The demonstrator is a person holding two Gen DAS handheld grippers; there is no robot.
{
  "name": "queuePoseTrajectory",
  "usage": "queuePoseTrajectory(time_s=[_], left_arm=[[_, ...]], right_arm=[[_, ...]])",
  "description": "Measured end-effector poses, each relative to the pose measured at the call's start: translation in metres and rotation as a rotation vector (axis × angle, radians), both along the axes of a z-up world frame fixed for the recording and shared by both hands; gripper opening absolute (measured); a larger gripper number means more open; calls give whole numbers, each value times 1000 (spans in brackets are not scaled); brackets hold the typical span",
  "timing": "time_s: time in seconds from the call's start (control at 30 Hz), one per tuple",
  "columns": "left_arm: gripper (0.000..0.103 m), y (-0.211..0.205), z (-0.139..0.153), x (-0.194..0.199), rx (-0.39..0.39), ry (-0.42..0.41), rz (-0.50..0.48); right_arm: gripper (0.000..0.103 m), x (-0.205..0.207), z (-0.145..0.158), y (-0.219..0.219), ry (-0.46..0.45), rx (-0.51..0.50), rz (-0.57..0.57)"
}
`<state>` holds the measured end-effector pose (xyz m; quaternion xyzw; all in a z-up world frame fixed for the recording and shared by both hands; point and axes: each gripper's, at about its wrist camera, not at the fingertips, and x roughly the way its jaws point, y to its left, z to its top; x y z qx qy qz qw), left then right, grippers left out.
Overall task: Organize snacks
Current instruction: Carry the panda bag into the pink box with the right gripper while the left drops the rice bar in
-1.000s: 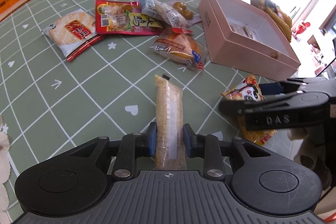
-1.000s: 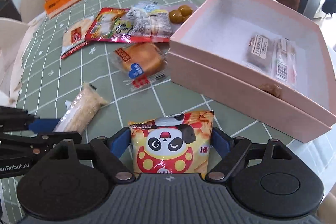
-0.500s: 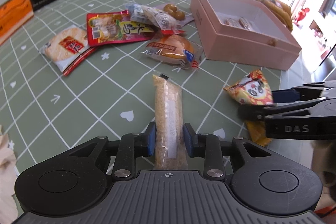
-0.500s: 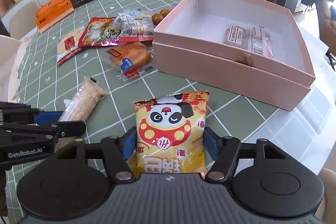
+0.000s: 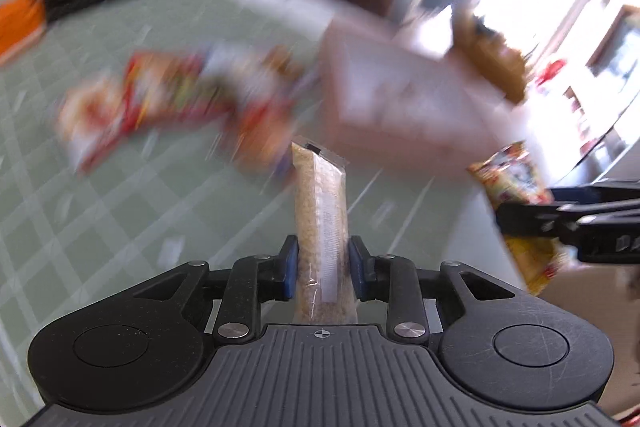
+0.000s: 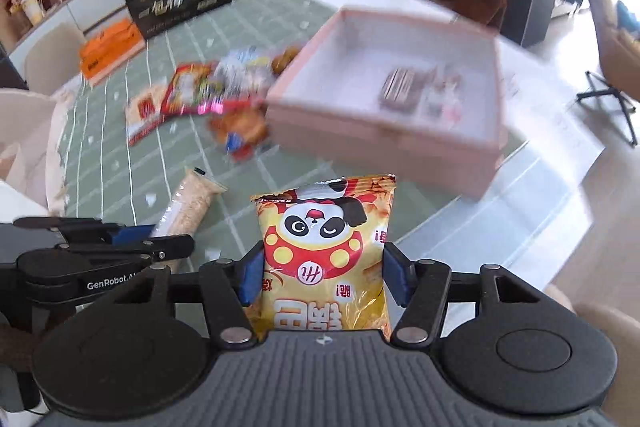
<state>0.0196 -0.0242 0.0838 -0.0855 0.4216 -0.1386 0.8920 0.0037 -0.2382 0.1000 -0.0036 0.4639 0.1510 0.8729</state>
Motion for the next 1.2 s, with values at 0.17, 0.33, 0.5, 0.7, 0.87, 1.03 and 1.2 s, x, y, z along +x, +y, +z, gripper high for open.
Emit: queuePoseTrajectory(time_s=[0.17, 0.33, 0.5, 0.7, 0.87, 1.03, 1.2], left_arm=[[31, -36, 112, 50, 50, -241, -125], [31, -72, 116, 105, 72, -219, -152], [31, -89, 32, 144, -9, -55, -72], [30, -83, -20, 150, -64, -35, -59], [30, -23, 4, 148, -107, -80, 57], [30, 56, 6, 149, -14, -114, 148], [29, 139, -14, 138, -40, -23, 367]], right_arm=[[58, 32, 100, -30, -186, -15, -1], [59, 77, 153, -60, -285, 38, -30], [59, 112, 125, -83, -265, 70, -108], [59, 134, 62, -82, -130, 41, -142], [59, 146, 34, -78, -64, 33, -193], [64, 180, 10, -61, -15, 82, -202], [64, 200, 2, -26, -16, 40, -183]])
